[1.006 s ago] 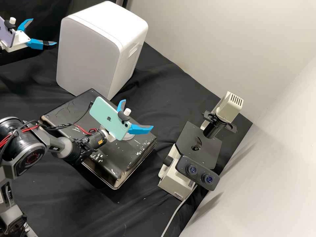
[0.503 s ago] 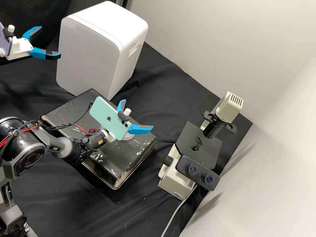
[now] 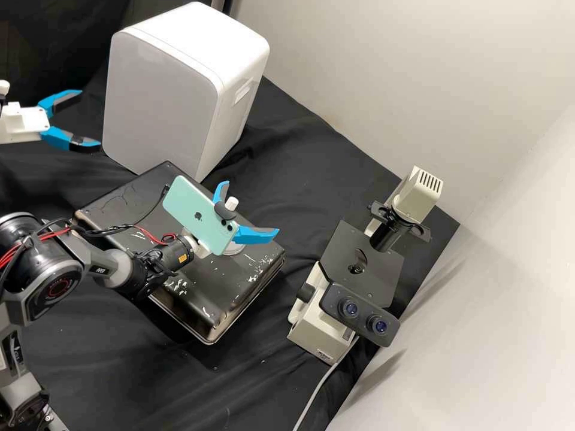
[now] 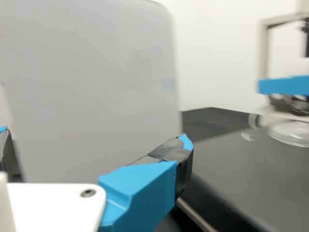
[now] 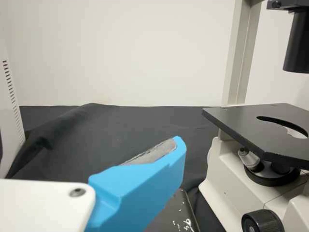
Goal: Place the petri dish on the microscope
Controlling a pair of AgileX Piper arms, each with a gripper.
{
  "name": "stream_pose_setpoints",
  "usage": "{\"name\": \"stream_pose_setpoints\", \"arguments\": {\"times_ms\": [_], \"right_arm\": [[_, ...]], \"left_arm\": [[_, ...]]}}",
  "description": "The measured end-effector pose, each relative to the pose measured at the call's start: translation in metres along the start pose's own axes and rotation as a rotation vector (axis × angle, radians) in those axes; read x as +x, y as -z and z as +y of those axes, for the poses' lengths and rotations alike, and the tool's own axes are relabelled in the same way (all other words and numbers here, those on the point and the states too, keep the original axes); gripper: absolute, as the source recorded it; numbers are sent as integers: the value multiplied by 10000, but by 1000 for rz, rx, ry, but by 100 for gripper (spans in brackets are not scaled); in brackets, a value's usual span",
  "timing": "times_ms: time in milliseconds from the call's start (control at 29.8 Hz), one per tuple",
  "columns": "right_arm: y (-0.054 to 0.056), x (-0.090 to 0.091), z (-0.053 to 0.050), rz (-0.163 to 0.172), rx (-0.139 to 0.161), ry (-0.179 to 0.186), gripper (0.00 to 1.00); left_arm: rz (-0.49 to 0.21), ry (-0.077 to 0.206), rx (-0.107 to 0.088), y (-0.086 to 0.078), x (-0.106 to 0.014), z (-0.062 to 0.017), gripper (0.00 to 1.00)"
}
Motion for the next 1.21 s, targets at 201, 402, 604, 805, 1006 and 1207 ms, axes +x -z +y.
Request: {"name": "stream_pose_setpoints", "arguments": {"times_ms": [201,402,604,805,1006,1207], "right_arm": [[0,0,0,0,0,0,100],[0,0,0,0,0,0,100],[0,0,0,0,0,0,100],[0,0,0,0,0,0,100],[0,0,0,0,0,0,100],[0,0,0,0,0,0,100]], "left_arm": [[-103,52,19,-170,-151,-93,100],[-146,81,20,-254,-246,-151,100],[-176,93,23,-304,-266,-173,100],[-217,108,35,-338,-271,-196,100],[-261,154,5,-372,-271,-266,100],[-321,180,-16,-415,-284,-287,100]]}}
